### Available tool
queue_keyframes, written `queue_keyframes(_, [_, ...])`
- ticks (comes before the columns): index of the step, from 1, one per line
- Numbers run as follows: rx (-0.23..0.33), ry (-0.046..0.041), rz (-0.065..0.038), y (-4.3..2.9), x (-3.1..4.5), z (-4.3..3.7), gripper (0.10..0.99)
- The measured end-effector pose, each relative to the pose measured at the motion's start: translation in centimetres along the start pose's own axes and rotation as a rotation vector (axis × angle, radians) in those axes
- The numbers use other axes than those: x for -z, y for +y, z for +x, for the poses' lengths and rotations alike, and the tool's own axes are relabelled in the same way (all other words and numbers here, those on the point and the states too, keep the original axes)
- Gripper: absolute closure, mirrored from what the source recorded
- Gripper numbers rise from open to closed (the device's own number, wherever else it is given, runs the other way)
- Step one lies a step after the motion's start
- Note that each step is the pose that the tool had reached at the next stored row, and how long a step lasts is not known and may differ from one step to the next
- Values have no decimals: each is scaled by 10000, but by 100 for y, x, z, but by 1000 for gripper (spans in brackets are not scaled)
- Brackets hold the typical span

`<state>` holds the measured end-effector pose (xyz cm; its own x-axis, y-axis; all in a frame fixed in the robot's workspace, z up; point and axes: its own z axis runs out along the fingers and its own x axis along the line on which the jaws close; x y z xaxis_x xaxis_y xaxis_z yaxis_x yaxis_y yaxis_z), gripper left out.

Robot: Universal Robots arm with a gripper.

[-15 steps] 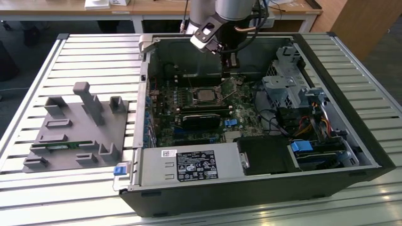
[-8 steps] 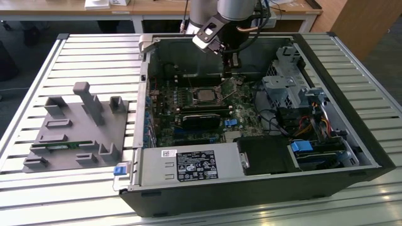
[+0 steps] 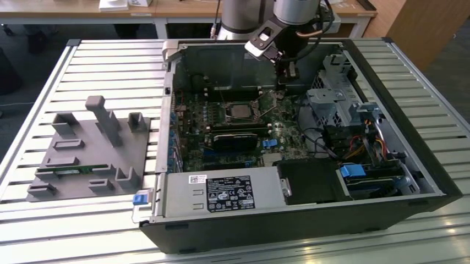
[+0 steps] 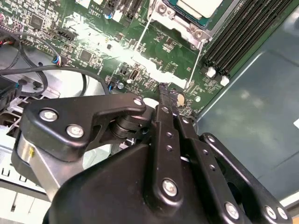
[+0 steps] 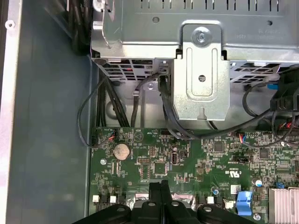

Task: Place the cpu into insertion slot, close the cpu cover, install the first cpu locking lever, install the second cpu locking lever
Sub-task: 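Close the cpu cover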

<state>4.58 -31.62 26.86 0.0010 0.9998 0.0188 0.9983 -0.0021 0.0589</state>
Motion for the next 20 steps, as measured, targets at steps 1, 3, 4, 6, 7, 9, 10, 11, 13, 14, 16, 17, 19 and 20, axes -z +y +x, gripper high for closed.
queue_keyframes(1, [0, 0, 0, -1, 0, 0, 973])
queue_keyframes(3, [0, 1, 0, -20, 1, 0, 973])
queue_keyframes(4, [0, 0, 0, -21, 1, 0, 973])
queue_keyframes(6, [0, 1, 0, -23, 1, 0, 973])
queue_keyframes(7, [0, 1, 0, -22, 1, 0, 973])
queue_keyframes(9, [0, 0, 1, -17, 1, 0, 973])
queue_keyframes(10, [0, 0, 1, -16, 1, 1, 973])
queue_keyframes(11, [-1, 0, 0, -17, 1, 0, 973])
queue_keyframes(13, [-1, 1, 0, -16, 1, 0, 973])
queue_keyframes(14, [0, 0, 0, -15, 1, 0, 973])
queue_keyframes(16, [-1, 0, 0, -15, 1, 0, 961])
queue_keyframes(17, [-1, 0, 0, -15, 1, 0, 961])
queue_keyframes(19, [0, 0, 0, -14, 1, 0, 894])
queue_keyframes(20, [0, 0, 0, -14, 1, 0, 894])
